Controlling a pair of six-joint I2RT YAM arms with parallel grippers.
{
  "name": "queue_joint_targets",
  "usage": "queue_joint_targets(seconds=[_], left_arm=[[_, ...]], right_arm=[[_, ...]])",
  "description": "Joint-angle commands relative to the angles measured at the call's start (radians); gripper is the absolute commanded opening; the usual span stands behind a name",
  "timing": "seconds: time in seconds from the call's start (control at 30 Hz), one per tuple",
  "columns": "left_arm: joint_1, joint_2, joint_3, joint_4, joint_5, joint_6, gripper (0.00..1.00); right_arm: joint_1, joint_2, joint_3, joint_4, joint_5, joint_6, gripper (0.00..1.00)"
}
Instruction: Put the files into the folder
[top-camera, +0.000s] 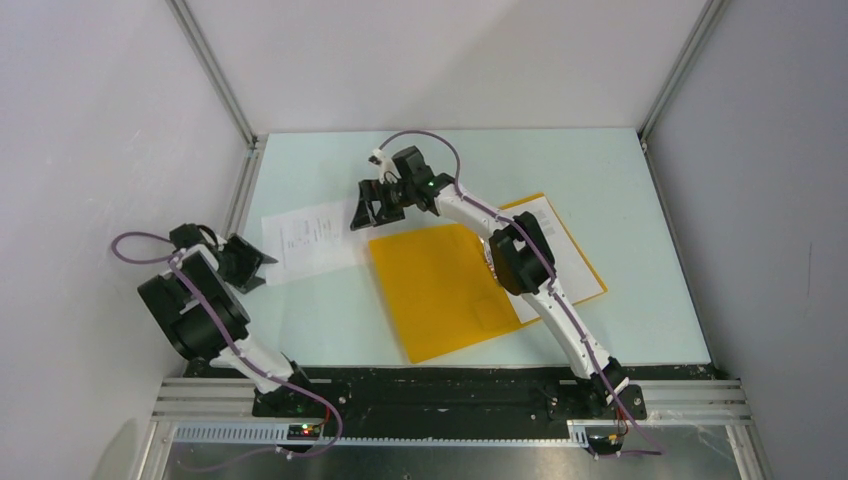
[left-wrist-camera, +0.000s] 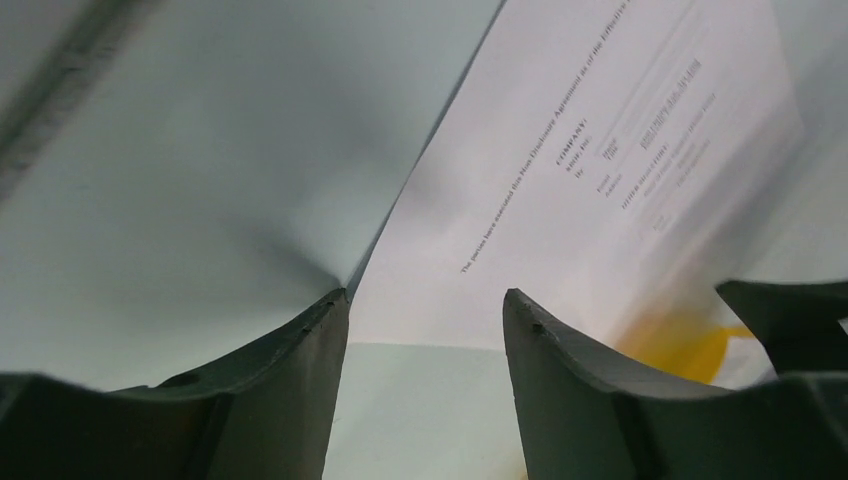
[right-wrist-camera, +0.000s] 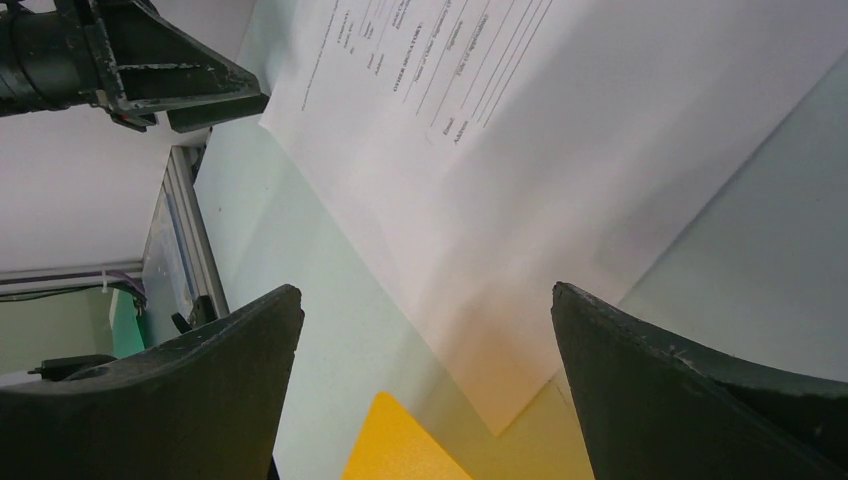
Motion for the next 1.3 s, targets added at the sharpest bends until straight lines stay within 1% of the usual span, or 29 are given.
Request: queue_joint_targets(seconds=[0.0,0.13,0.27,0.37,0.6,0.67,0.7,0.8,0.9,1.0,1.03,1.13,1.2,1.27], left_arm=[[0.008,0.024,-0.029,0.025,0.201,-0.003,0.63],[0.008,0.015,-0.045,0.083,0.303,-0.028,0.64],[-0.017,0.023,-0.043,0.139,0.356,-0.047,0.65],[-0.034,0.034,-0.036,0.165,0.383,-0.062,0.66],[-0.071,0.055,-0.021,0.228,0.388,-0.115,0.68],[-0.092,0.061,-0.014,0.237,0.361,-0.120,0.68],[-0.100,0.063,-0.014,0.238,0.309,-0.126,0.68],[-0.133,0.074,-0.010,0.239,0.231,-0.159,0.69],[-0.140,0.038,-0.014,0.237,0.161,-0.181,0.70],[-0.126,-0.025,-0.017,0.171,0.062,-0.160,0.70],[-0.116,-0.059,-0.019,0.117,0.043,-0.149,0.70],[-0.098,-0.111,-0.046,0.034,-0.033,-0.121,0.69],[-0.093,-0.134,-0.065,-0.016,-0.056,-0.114,0.69],[-0.093,-0.126,-0.085,-0.018,-0.046,-0.123,0.70]], right_arm=[[0.005,0.004,-0.009,0.012,-0.007,-0.001,0.99],[0.004,0.004,-0.021,0.007,-0.003,-0.003,0.99],[0.007,0.007,-0.032,0.002,-0.001,-0.007,0.99],[0.009,0.013,-0.036,0.000,0.001,-0.011,0.99],[0.019,0.042,-0.037,-0.006,0.009,-0.010,0.99],[0.021,0.047,-0.038,-0.006,0.008,-0.006,0.99],[0.021,0.047,-0.037,-0.007,0.008,-0.006,0.99],[0.020,0.049,-0.037,-0.006,0.006,-0.001,0.99],[0.020,0.047,-0.039,-0.006,0.003,0.001,1.00],[0.019,0.047,-0.043,-0.005,0.002,0.007,0.99],[0.019,0.047,-0.043,-0.005,0.000,0.009,1.00],[0.017,0.048,-0.044,-0.001,-0.002,0.015,0.99],[0.016,0.050,-0.044,-0.001,-0.002,0.016,0.99],[0.015,0.051,-0.044,0.000,-0.004,0.017,0.99]])
